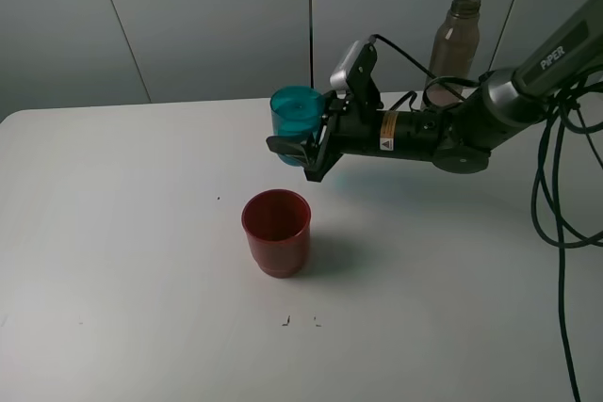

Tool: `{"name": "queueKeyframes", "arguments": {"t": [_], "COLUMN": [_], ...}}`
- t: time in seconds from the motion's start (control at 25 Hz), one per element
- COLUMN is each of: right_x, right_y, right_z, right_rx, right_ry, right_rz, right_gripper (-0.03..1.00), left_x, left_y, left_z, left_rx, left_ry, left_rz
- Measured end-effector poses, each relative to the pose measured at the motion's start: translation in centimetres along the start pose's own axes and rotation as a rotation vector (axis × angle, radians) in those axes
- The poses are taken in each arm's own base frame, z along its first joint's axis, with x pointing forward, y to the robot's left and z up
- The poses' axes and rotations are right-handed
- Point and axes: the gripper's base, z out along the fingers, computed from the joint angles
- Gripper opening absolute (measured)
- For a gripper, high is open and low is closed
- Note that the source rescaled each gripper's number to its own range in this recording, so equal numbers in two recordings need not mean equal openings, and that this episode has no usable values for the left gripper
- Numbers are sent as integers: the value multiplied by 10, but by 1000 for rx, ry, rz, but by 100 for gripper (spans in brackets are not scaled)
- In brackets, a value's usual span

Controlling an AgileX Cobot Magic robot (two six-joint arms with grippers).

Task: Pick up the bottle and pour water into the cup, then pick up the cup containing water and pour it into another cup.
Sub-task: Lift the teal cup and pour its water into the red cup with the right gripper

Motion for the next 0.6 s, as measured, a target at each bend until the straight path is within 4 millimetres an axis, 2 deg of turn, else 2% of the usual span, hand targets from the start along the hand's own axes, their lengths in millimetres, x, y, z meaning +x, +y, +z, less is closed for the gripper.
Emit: {"name": "queueKeyframes", "arguments": {"t": [0.6], "right_x": [-1], "right_y": [2], "right_z": [-4], "right_rx": [-42], "right_ry": [-13], "right_rz": [-99], "right_gripper": [4], "left_x": [0], "left_y": [0], "left_z": [0], "left_rx": [0], "left_ry": [0], "left_rz": [0]}}
